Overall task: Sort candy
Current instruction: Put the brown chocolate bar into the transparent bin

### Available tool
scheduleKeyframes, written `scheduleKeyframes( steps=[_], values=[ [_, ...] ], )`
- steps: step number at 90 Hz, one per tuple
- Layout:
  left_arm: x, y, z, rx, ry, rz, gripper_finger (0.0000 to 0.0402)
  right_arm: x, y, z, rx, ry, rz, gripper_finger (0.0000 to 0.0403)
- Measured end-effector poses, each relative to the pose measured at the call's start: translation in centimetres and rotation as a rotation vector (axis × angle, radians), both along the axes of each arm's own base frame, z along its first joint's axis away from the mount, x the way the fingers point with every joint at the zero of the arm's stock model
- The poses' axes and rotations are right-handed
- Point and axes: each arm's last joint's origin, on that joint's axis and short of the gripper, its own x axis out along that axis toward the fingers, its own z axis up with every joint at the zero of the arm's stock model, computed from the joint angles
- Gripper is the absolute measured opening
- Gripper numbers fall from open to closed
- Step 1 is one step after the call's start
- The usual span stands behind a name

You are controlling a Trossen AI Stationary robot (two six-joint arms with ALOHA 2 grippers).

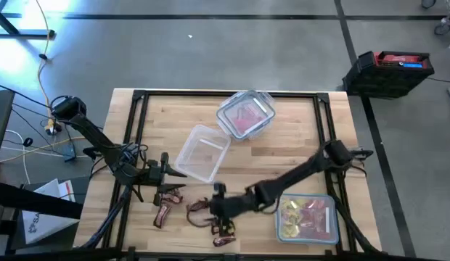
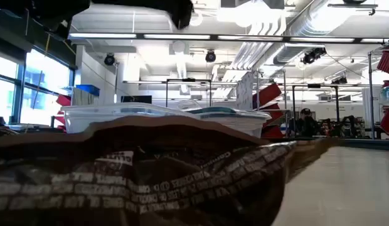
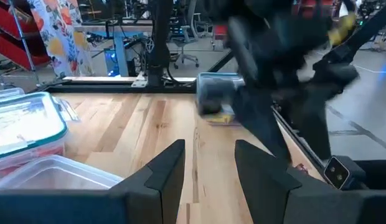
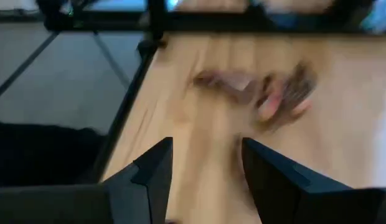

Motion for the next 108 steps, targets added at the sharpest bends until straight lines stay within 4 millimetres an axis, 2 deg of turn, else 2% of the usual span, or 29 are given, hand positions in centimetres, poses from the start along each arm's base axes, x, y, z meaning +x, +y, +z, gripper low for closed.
scheduleKeyframes(
  steps=[8, 17, 30, 54, 66, 93, 108],
  values=[
    [0.0, 0.0, 0.0, -0.033, 0.005, 0.002, 0.0126, -0.4, 0.9, -1.4, 0.045, 0.061, -0.028, 0.0161],
    [0.0, 0.0, -0.4, -0.071, 0.031, 0.002, 0.0126, -1.1, 1.9, -1.7, 0.098, 0.119, -0.045, 0.0161],
    [0.2, -0.4, -1.8, -0.083, 0.133, -0.024, 0.0126, -2.2, 2.9, -2.2, 0.167, 0.217, -0.072, 0.0161],
    [0.8, -1.2, -4.2, 0.026, 0.244, -0.052, 0.0126, -3.0, 3.7, -2.5, 0.135, 0.23, -0.123, 0.0161],
    [1.0, -1.4, -4.8, 0.07, 0.268, -0.085, 0.0126, -2.9, 3.9, -3.6, 0.095, 0.237, -0.117, 0.0161],
    [0.1, -1.8, -4.0, 0.038, 0.272, -0.128, 0.0126, -2.4, 3.6, -6.6, -0.001, 0.286, -0.067, 0.0161],
    [-0.4, -2.6, -2.3, 0.079, 0.329, -0.071, 0.0108, -2.3, 2.6, -7.8, -0.045, 0.347, -0.084, 0.0161]
  ],
)
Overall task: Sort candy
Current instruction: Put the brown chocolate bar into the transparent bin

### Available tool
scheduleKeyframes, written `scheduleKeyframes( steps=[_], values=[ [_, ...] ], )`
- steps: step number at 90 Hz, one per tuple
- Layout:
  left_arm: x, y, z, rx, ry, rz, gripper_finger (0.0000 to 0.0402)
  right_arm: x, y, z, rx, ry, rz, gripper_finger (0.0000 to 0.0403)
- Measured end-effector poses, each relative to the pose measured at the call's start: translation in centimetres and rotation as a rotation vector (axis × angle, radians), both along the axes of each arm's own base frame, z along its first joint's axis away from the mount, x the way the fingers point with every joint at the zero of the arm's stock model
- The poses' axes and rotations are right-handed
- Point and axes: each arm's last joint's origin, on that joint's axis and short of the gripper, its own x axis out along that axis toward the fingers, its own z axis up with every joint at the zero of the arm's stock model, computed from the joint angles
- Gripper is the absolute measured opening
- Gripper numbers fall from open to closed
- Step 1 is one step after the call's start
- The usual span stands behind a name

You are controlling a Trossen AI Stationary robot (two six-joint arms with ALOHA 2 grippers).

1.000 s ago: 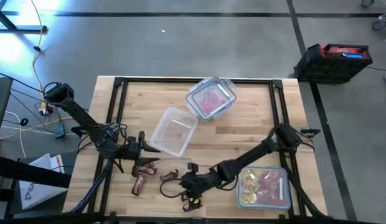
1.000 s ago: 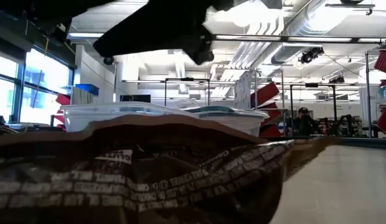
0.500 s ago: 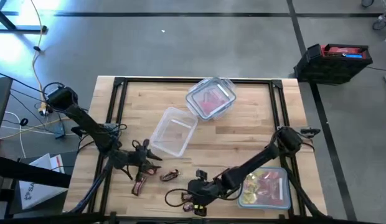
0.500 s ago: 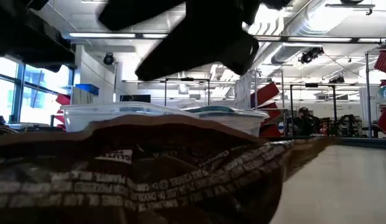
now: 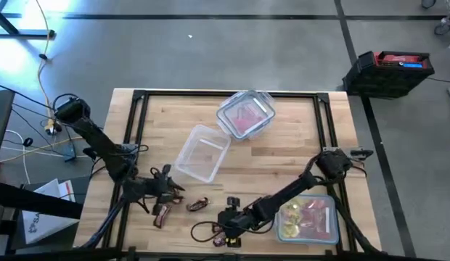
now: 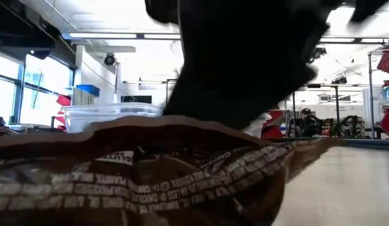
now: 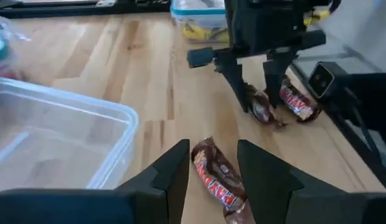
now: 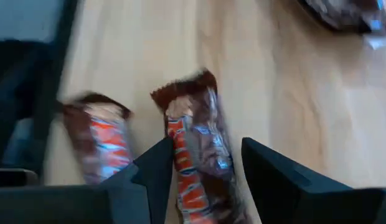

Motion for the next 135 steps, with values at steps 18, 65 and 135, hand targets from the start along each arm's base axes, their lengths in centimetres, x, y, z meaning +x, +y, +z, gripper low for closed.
scheduleKeyframes(
  steps=[18, 65, 135],
  values=[
    [-0.1, -0.2, 0.4, 0.002, 0.024, 0.008, 0.0076, 0.5, -1.0, -0.6, -0.037, 0.032, 0.047, 0.0161],
    [-0.1, -0.1, 0.3, 0.015, 0.028, 0.016, 0.006, 2.7, -4.2, -0.6, 0.078, 0.006, -0.018, 0.0014],
    [-0.2, 0.2, 0.9, 0.043, -0.022, 0.057, 0.006, 8.9, -14.0, 12.4, -0.123, -0.129, -0.182, 0.0005]
  ],
)
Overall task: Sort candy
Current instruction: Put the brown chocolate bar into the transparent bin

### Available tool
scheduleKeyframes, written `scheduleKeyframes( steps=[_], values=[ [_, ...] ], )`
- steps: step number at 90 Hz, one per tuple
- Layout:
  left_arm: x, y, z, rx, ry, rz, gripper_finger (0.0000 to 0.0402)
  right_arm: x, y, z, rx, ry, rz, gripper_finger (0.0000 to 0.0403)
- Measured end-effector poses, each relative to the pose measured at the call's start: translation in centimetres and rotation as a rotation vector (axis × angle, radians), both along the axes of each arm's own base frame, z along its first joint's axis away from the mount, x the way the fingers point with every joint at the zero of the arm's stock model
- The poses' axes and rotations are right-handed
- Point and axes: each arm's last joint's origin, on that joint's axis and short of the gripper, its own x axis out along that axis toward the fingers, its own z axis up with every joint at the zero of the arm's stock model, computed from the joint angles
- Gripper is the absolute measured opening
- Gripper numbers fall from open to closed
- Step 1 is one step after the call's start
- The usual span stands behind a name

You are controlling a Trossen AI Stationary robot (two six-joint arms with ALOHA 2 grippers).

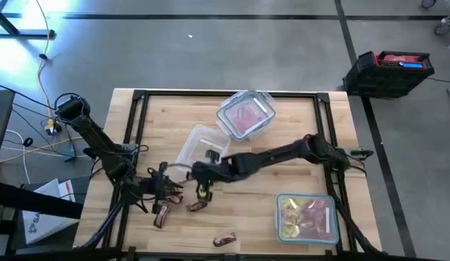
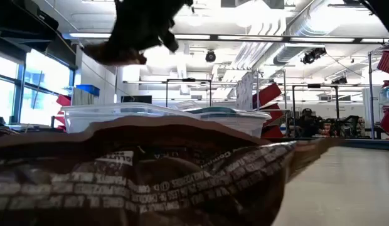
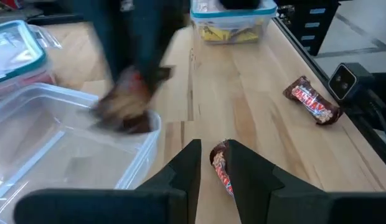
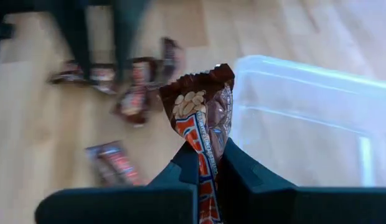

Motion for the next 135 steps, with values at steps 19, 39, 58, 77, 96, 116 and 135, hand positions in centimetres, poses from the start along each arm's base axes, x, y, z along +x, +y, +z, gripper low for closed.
scheduleKeyframes(
  steps=[19, 39, 58, 77, 96, 116, 135],
  values=[
    [0.0, 0.2, 0.0, 0.024, -0.021, 0.047, 0.006, 0.6, -4.1, -1.3, 0.005, 0.006, -0.089, 0.001],
    [0.0, 0.2, 0.0, 0.027, -0.022, 0.05, 0.006, 0.0, -7.4, -4.9, 0.035, 0.077, -0.177, 0.0034],
    [0.0, 0.2, 0.0, 0.027, -0.022, 0.051, 0.006, -0.4, -8.3, -7.1, 0.069, 0.083, -0.173, 0.0064],
    [0.0, 0.2, 0.0, 0.05, -0.022, 0.042, 0.006, -0.4, -8.3, -7.1, 0.078, 0.079, -0.165, 0.0131],
    [0.0, 0.2, 0.0, 0.051, -0.022, 0.042, 0.006, -0.4, -8.2, -7.1, 0.107, 0.076, -0.197, 0.02],
    [0.0, 0.2, 0.0, 0.053, -0.023, 0.043, 0.006, -0.3, -5.3, -5.8, 0.106, 0.058, -0.105, 0.0242],
    [0.0, 0.2, 0.0, 0.056, -0.026, 0.05, 0.006, -0.6, -0.2, -4.6, 0.076, 0.034, 0.03, 0.0291]
  ],
)
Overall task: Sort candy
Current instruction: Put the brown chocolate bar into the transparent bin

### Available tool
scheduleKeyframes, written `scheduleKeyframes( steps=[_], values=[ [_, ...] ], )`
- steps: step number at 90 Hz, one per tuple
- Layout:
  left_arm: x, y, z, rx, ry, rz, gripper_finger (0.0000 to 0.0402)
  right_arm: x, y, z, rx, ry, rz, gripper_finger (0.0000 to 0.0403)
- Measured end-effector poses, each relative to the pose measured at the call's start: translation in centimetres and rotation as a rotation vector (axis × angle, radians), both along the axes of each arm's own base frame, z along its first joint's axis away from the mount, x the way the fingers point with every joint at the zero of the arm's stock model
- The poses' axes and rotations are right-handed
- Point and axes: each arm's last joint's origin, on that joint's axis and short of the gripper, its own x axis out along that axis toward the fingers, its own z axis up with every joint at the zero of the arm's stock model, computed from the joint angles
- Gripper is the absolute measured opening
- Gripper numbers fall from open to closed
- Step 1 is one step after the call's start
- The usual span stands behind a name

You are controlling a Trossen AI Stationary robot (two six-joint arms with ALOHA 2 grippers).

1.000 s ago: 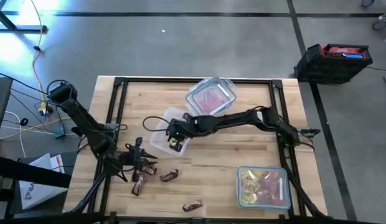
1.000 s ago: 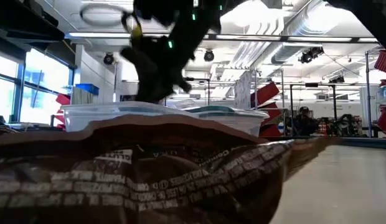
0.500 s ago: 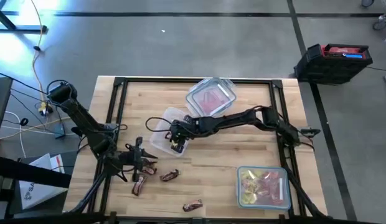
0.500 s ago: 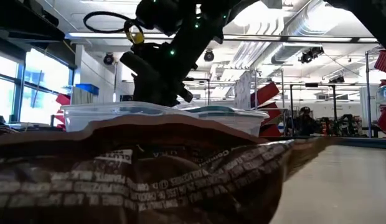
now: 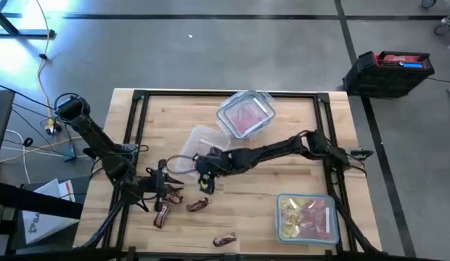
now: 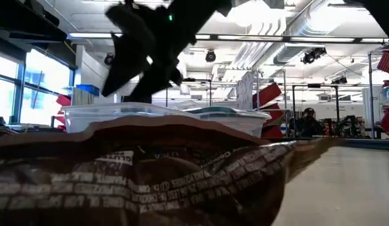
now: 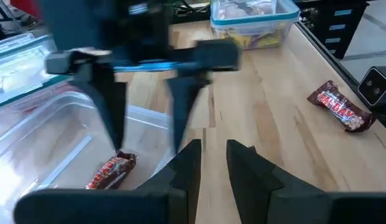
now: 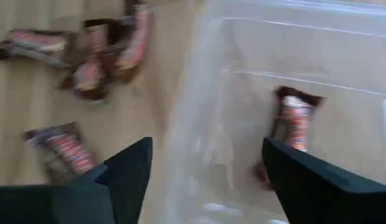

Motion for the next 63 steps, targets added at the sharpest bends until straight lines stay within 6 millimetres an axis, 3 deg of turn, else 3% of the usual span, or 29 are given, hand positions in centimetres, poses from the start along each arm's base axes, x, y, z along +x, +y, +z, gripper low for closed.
scheduleKeyframes(
  steps=[16, 36, 50, 63],
  values=[
    [0.0, 0.0, 0.0, 0.0, -0.005, 0.007, 0.006, -1.1, 5.6, 0.6, 0.011, -0.024, 0.119, 0.0325],
    [0.0, 0.0, 0.1, 0.002, -0.013, 0.018, 0.006, -3.8, 11.5, -0.4, 0.007, 0.015, 0.256, 0.033],
    [0.1, 0.1, 0.1, 0.002, -0.014, 0.02, 0.006, -5.8, 14.4, -1.6, -0.014, 0.05, 0.339, 0.033],
    [0.2, 0.3, 0.1, -0.007, -0.015, 0.037, 0.006, -7.2, 15.4, -3.1, -0.024, 0.112, 0.369, 0.033]
  ],
)
